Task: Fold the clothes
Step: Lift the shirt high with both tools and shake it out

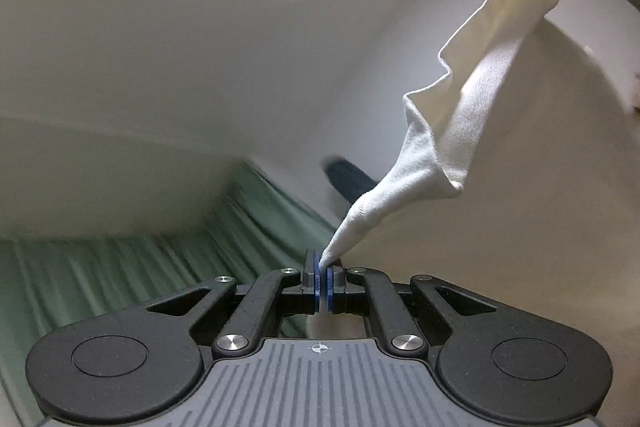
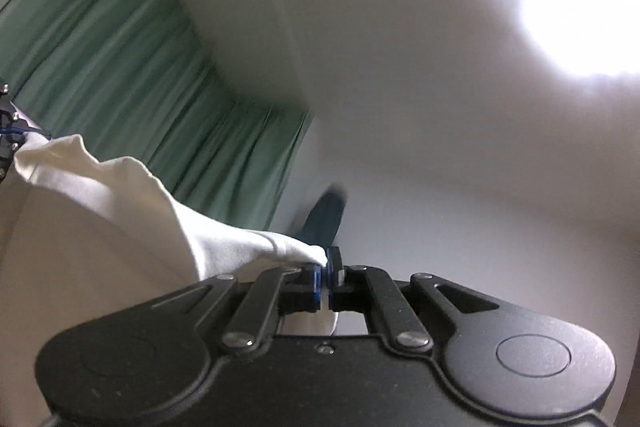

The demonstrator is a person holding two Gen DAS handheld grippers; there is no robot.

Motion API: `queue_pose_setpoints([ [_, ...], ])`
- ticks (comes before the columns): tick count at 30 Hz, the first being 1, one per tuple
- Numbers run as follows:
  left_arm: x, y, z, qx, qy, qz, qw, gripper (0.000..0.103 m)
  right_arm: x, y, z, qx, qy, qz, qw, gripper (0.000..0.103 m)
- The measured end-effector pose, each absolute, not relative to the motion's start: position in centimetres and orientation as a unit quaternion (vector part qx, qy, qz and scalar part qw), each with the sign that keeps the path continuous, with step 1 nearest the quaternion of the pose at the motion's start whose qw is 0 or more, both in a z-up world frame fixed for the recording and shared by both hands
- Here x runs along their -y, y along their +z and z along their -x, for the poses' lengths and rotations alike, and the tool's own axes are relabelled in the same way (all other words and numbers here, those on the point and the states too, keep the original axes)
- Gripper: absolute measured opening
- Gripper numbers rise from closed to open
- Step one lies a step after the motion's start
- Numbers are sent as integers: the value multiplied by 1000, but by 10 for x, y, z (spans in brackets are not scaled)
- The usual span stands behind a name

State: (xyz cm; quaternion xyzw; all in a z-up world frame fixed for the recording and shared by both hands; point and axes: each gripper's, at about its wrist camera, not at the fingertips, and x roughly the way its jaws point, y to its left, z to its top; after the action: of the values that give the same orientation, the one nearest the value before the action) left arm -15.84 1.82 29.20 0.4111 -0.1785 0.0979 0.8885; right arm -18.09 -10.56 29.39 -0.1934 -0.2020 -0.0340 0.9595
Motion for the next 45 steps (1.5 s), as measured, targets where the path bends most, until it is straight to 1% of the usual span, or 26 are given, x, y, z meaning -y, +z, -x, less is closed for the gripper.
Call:
queue_pose_setpoints([
  [3,-14,341,169,239,130,-408,871,4,106,330,200,275,-60,198,939,4],
  [5,-11,362,174,269,144,-410,859,4,104,348,211,320,-84,204,921,4],
  [8,-8,379,163,266,156,-427,850,4,101,364,203,304,-98,223,921,4],
  [10,-9,382,162,263,148,-418,857,4,104,365,201,290,-88,212,929,4],
  [13,-7,363,153,240,133,-420,865,4,106,352,204,289,-91,218,928,4],
  [16,-5,343,144,217,119,-420,873,4,117,330,189,261,-87,225,935,4],
  [19,-2,318,128,186,101,-420,882,4,120,301,170,211,-78,223,949,4],
  [26,1,231,40,71,40,-395,915,4,137,226,87,91,-59,227,968,4],
  [31,4,197,-47,15,12,-397,918,4,169,193,-6,-4,-36,199,979,4],
  [33,7,182,-91,-10,1,-407,914,4,168,184,-61,-49,-24,172,984,4],
  [37,18,138,-181,-67,-19,-432,899,4,189,143,-154,-130,-11,131,983,4],
  [40,28,107,-239,-117,-31,-434,893,4,186,109,-203,-175,-8,125,977,4],
  [45,34,42,-332,-199,-39,-430,880,4,181,57,-282,-249,0,108,963,4],
])
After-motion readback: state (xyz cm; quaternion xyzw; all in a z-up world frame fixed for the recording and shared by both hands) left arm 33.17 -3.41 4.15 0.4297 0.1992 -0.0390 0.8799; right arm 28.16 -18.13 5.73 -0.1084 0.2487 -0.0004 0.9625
